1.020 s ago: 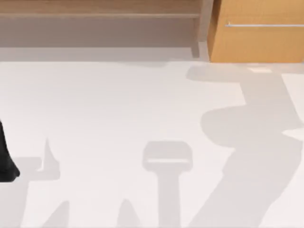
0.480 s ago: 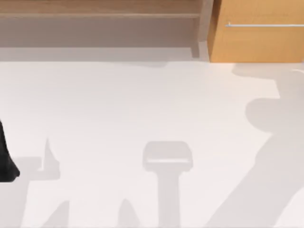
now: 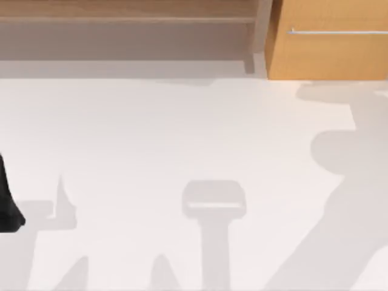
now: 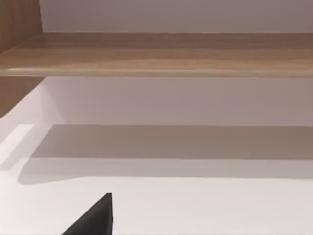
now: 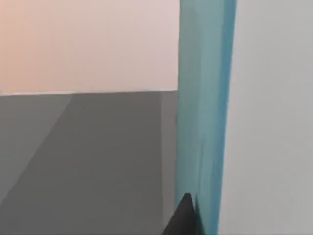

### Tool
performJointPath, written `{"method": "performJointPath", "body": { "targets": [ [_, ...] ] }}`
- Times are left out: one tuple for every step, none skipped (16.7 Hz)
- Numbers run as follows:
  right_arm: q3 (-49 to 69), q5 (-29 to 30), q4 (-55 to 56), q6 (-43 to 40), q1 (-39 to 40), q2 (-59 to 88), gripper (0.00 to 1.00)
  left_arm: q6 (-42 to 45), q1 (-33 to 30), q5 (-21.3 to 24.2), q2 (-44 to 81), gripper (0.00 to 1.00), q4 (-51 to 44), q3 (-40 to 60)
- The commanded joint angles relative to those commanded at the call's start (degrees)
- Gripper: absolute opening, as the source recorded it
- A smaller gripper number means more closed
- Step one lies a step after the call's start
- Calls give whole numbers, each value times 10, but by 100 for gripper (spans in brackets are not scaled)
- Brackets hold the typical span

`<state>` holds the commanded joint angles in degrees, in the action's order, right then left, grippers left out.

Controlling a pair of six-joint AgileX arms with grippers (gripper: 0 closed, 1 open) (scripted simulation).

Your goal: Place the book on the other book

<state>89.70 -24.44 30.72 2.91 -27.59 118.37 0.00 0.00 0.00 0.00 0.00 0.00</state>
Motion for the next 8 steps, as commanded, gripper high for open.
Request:
{"method": "performJointPath", "body": {
  "targets": [
    [-8, 5, 8, 22, -3, -13, 0, 0, 0, 0, 0, 100, 0, 0],
    [-19, 11, 17, 50, -7, -29, 0, 0, 0, 0, 0, 100, 0, 0],
    [-33, 18, 28, 83, -11, -48, 0, 0, 0, 0, 0, 100, 0, 0],
    [-50, 24, 38, 120, -17, -70, 0, 0, 0, 0, 0, 100, 0, 0],
    [-69, 30, 48, 162, -23, -94, 0, 0, 0, 0, 0, 100, 0, 0],
    [-90, 37, 58, 207, -30, -118, 0, 0, 0, 0, 0, 100, 0, 0],
    [-113, 42, 68, 254, -38, -142, 0, 0, 0, 0, 0, 100, 0, 0],
    [-138, 48, 77, 302, -47, -164, 0, 0, 0, 0, 0, 100, 0, 0]
  ]
}}
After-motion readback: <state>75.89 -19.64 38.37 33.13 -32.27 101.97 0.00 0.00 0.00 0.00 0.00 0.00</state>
